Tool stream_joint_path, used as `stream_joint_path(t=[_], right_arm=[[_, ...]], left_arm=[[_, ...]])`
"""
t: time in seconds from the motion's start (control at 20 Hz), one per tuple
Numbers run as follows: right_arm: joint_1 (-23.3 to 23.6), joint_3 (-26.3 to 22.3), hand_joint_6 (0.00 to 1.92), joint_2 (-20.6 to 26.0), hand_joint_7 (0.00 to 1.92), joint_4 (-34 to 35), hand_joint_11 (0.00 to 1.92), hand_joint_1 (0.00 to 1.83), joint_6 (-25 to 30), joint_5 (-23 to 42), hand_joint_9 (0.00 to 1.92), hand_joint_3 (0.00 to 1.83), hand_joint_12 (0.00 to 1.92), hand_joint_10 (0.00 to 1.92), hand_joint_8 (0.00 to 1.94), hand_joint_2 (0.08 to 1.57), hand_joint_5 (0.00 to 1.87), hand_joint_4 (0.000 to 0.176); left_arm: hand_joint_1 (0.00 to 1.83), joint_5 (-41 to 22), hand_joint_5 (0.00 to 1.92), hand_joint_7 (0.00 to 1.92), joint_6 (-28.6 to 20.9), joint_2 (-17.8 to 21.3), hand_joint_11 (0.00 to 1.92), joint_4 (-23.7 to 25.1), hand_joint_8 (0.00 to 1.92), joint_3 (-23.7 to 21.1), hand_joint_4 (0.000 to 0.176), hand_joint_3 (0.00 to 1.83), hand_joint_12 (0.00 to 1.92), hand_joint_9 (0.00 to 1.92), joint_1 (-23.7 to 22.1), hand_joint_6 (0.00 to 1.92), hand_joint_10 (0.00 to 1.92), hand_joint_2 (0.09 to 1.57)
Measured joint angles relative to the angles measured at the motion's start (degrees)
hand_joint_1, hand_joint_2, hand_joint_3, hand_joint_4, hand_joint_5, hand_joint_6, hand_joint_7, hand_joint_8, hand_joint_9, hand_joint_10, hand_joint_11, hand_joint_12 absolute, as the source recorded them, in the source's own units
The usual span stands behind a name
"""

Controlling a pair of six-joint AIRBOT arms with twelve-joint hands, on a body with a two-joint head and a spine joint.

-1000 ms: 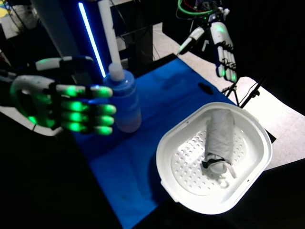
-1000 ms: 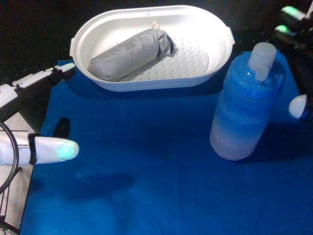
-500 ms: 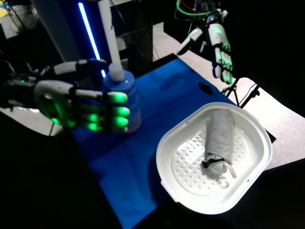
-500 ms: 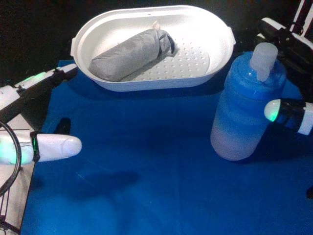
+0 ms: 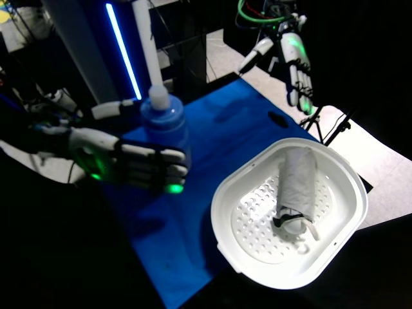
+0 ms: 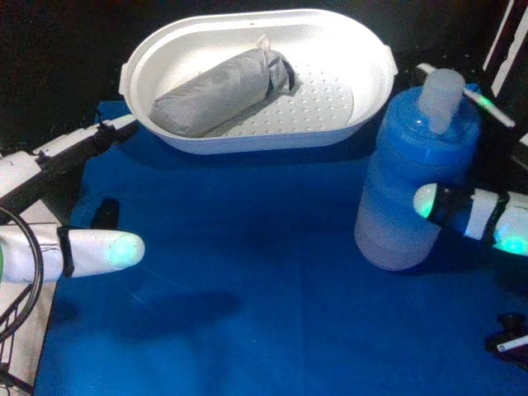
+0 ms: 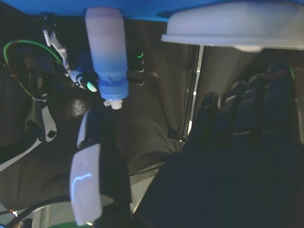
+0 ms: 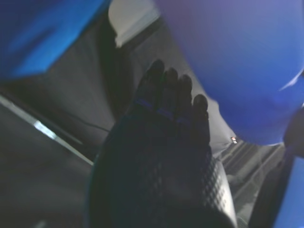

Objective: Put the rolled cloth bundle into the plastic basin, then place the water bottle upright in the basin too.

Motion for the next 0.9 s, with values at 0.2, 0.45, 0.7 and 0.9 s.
stream_joint_path(t=[0.2,0.45,0.7,0.9], right_arm=[[0.42,0.68,0.00,-0.57,0.22,0.46,0.00,0.77,0.52,-0.33,0.16,0.00,0.32,0.01,0.00,1.10,0.07,0.147],[0.48,0.98,0.01,-1.42,0.43,1.18,0.08,0.81,1.57,0.17,0.38,0.00,0.73,0.02,0.01,1.08,0.18,0.107],[0.66,0.98,0.00,-1.49,0.63,0.48,0.30,0.93,1.53,0.28,0.66,0.00,0.72,0.04,0.03,1.11,0.31,0.033],[0.66,0.98,0.01,-1.46,0.68,0.70,0.38,0.97,1.51,0.33,0.70,0.00,1.00,0.29,0.09,1.14,0.52,0.000]], left_arm=[[0.42,-0.17,0.05,0.02,-0.26,-0.31,0.08,-0.28,0.00,0.00,0.142,0.00,0.05,0.02,0.00,0.00,0.00,0.83],[0.41,-0.04,0.05,0.02,-0.44,-0.74,0.09,-0.22,0.00,0.00,0.132,0.00,0.06,0.02,0.59,0.00,0.00,0.83],[0.42,-0.17,0.05,0.02,-0.48,-0.76,0.08,-0.52,0.00,0.00,0.139,0.00,0.06,0.01,0.90,0.00,0.00,0.83],[0.43,-0.26,0.05,0.01,-0.87,-1.05,0.06,-0.63,0.00,0.00,0.146,0.00,0.05,0.00,0.90,0.00,0.00,0.83]])
